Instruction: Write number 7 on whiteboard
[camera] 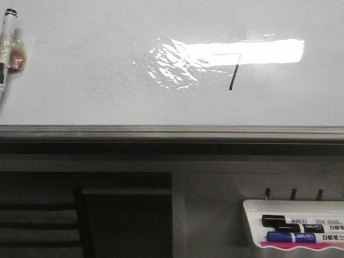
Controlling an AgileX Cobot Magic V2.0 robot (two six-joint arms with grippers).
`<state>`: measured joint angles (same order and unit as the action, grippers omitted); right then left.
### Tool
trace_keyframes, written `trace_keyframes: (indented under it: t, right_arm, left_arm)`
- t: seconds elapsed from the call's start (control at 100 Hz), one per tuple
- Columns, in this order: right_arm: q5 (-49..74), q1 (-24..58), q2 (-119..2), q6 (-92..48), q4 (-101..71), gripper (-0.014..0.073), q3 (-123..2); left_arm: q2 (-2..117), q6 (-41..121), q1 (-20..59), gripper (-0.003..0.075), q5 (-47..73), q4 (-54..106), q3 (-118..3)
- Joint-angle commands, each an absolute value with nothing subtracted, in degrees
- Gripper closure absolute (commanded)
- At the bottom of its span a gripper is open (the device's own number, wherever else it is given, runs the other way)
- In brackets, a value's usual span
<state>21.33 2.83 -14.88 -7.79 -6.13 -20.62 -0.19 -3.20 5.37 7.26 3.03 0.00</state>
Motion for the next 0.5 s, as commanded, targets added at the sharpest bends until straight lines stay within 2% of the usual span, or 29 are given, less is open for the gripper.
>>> trace_keyframes:
  t: [0.0, 0.3, 0.49]
  right_arm:
    - [9.41, 0.81, -10.54, -8.05, -6.52, 0.0665, -15.65]
    - [-2.53, -0.07, -0.21, -8.05, -7.79, 0.0665, 0.86]
    - [-2.28, -0.93, 1.75, -8.05, -7.93, 0.0665, 2.29]
  left_arm:
    - [-1.74, -3.14, 5.32, 0.0741, 2.25, 3.63, 1.91]
    - [-1.74, -3.14, 5.32, 0.0741, 2.25, 3.63, 1.91]
    - [-1.74, -3.14, 5.32, 0.0741, 2.25, 3.63, 1.91]
